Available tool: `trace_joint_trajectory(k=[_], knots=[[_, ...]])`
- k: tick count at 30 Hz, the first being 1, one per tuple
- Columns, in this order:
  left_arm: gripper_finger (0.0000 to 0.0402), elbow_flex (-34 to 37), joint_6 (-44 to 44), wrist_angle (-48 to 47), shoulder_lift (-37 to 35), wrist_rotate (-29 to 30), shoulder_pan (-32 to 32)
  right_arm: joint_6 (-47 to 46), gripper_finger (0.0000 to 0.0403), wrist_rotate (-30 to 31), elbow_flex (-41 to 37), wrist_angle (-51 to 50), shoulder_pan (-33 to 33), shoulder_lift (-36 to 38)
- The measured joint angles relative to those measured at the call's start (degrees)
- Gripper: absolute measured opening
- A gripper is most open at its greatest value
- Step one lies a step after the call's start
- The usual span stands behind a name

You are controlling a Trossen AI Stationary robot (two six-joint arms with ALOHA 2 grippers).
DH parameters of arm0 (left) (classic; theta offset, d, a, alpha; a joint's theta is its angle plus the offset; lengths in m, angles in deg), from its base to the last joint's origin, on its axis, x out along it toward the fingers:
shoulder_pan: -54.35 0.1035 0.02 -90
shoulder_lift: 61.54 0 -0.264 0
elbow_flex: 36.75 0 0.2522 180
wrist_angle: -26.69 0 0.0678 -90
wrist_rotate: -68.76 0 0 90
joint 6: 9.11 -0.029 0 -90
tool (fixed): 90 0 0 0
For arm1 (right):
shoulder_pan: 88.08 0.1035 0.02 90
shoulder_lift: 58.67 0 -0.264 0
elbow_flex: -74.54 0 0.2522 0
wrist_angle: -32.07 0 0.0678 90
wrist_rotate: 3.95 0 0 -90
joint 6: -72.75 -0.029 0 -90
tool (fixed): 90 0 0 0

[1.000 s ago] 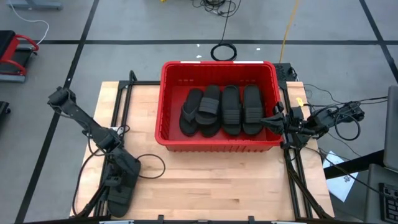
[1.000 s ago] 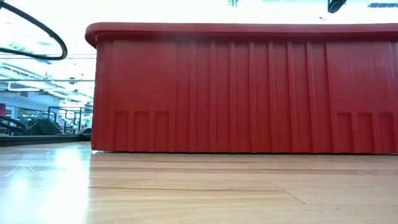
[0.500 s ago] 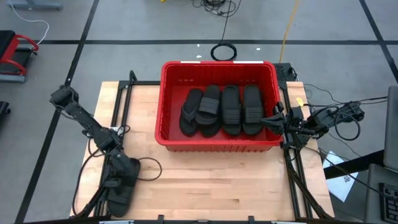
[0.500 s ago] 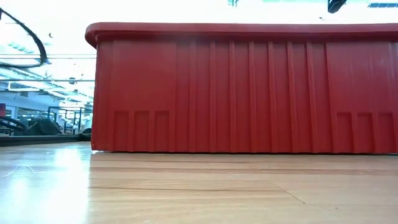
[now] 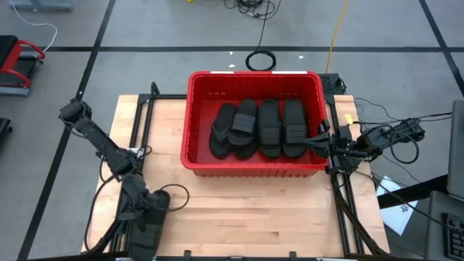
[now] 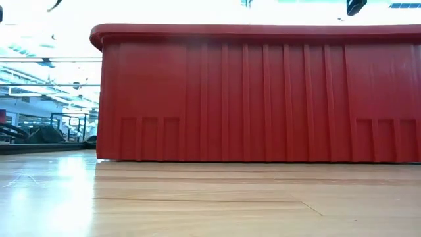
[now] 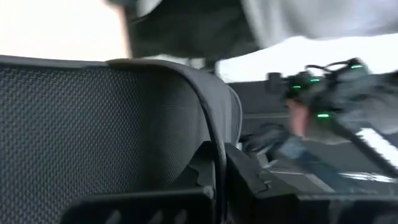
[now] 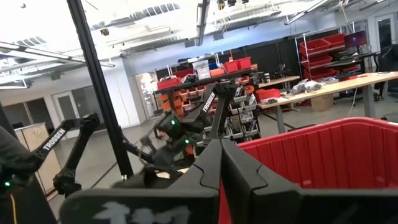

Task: Pick and place slides into bin
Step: Put the black slide into the red container

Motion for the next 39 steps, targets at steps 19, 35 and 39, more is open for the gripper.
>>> trace_joint_trajectory(k=[19,35,39], knots=[[0.0002,-25.87,-23.92,-24.54,-0.14,21.57,3.12,0.24,0.0000,0.00,0.00,-0.04,0.00,0.00],[0.0001,-50.14,-55.43,-51.53,-1.48,37.09,20.18,0.24,0.0000,0.13,0.00,0.02,-0.01,0.02],[0.0001,-48.81,-55.89,-52.61,-5.53,40.07,21.19,0.24,0.0000,0.23,0.00,0.44,0.00,0.02]])
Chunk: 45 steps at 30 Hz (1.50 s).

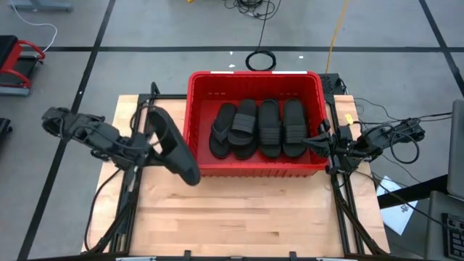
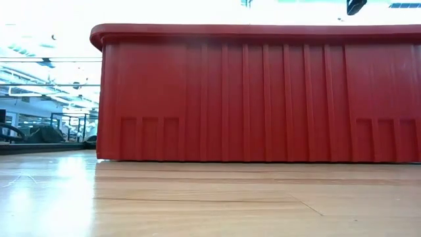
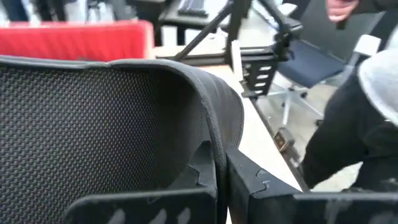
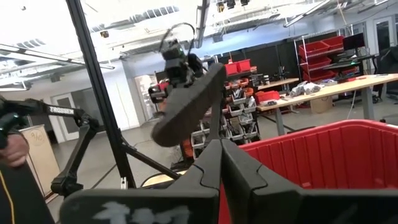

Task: Pick and place slides into bin
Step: Put the black slide into the red container

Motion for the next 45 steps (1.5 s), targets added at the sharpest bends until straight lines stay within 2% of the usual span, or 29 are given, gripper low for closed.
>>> trace_joint_trajectory(k=[3,12,18,23,25,31,39,42,45], knots=[[0.0000,4.16,2.53,-0.64,-4.99,1.55,-0.24,-0.01,0.0000,0.50,0.00,0.04,0.00,0.00],[0.0000,17.64,3.28,13.56,-20.33,3.56,-0.76,-0.44,0.0000,3.55,0.00,0.03,-0.02,-0.02],[0.0000,15.01,-0.45,12.21,-20.76,3.64,2.08,-0.44,0.0000,6.05,0.00,0.02,-0.02,-0.05],[0.0000,7.97,-6.97,5.95,-14.17,4.52,7.56,-0.44,0.0000,6.78,0.00,0.09,-0.02,-0.11],[0.0000,4.50,-10.79,4.99,-10.42,2.89,10.71,-0.44,0.0000,6.56,0.00,0.20,-0.02,-0.11],[0.0000,-5.91,-16.28,2.11,0.08,-10.31,23.18,-0.53,0.0000,6.18,0.00,0.03,-0.02,-0.11],[0.0000,-16.14,-26.53,-4.03,18.97,-29.83,44.45,1.17,0.0000,5.96,0.00,-0.02,-0.02,-0.11],[0.0000,-18.07,-29.49,-8.35,25.56,-34.48,48.83,2.48,0.0000,5.85,0.00,-0.22,-0.02,-0.11],[0.0000,-20.71,-34.92,-14.90,30.41,-36.81,49.64,4.89,0.0000,3.91,0.00,-1.09,-0.02,0.07]])
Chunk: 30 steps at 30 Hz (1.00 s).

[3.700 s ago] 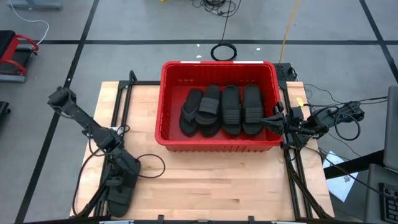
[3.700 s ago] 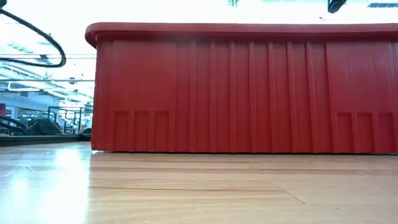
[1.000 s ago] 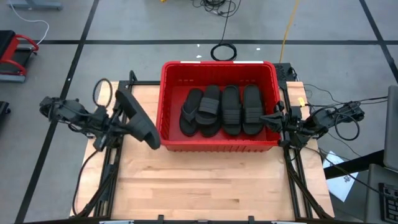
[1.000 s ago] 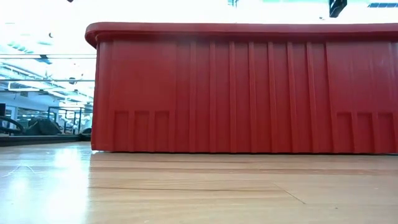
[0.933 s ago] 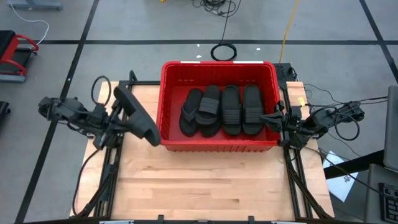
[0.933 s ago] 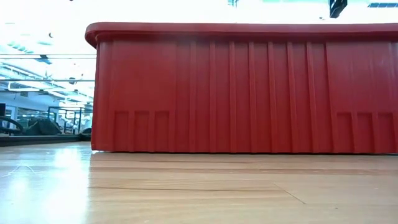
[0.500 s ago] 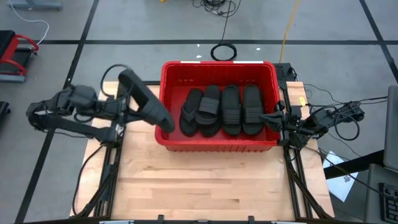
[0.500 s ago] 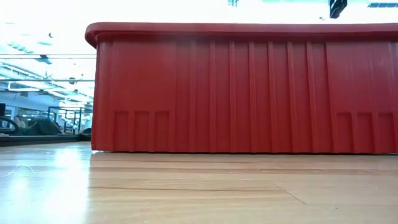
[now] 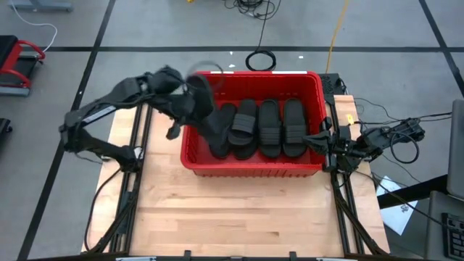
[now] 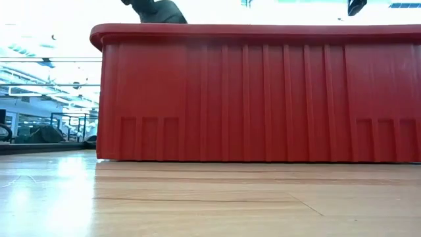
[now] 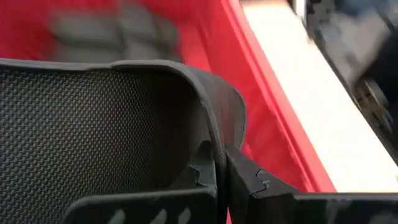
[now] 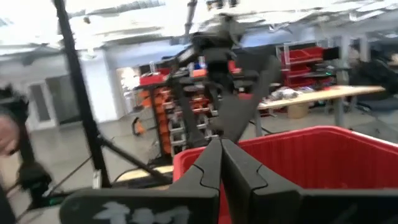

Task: Pick and place slides into bin
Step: Put the black slide into the red container

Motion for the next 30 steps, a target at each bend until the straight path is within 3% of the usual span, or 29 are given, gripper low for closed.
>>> trace_joint_trajectory(k=[11,20,30], knots=[[0.0000,-8.93,-15.64,-15.86,13.79,-0.36,1.98,0.72,0.0000,-0.95,0.00,-0.73,0.02,0.06],[0.0000,-9.23,-26.52,-16.63,22.30,0.48,8.63,0.68,0.0000,-0.69,0.00,1.50,0.02,0.08],[0.0000,-9.17,-31.26,-16.74,29.78,-3.82,8.96,-0.67,0.0000,0.88,0.00,1.50,0.00,0.08]])
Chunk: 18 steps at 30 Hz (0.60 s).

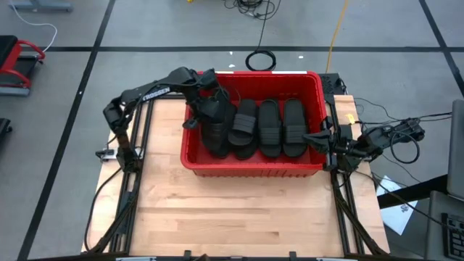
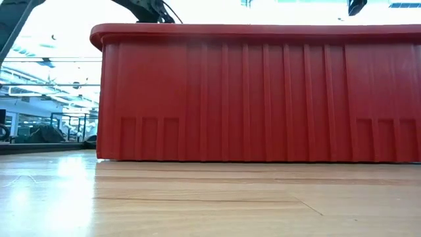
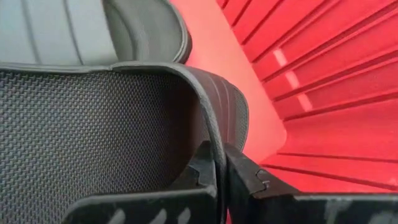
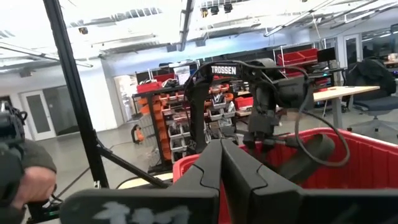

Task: Pick and place slides into bin
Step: Put the black slide into the red container

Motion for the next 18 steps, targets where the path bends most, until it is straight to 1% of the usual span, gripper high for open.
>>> trace_joint_trajectory(k=[8,13,18], knots=[[0.0000,0.02,0.49,0.28,4.77,0.04,-0.04,-1.23,0.0000,0.00,0.00,0.00,0.00,0.00],[0.0000,0.00,0.69,0.40,6.34,-0.21,-0.04,-1.80,0.0000,0.00,0.00,0.00,0.00,0.00],[0.0000,0.02,3.82,1.50,8.86,-0.20,-0.04,-1.86,0.0000,0.00,0.00,0.00,0.00,0.00]])
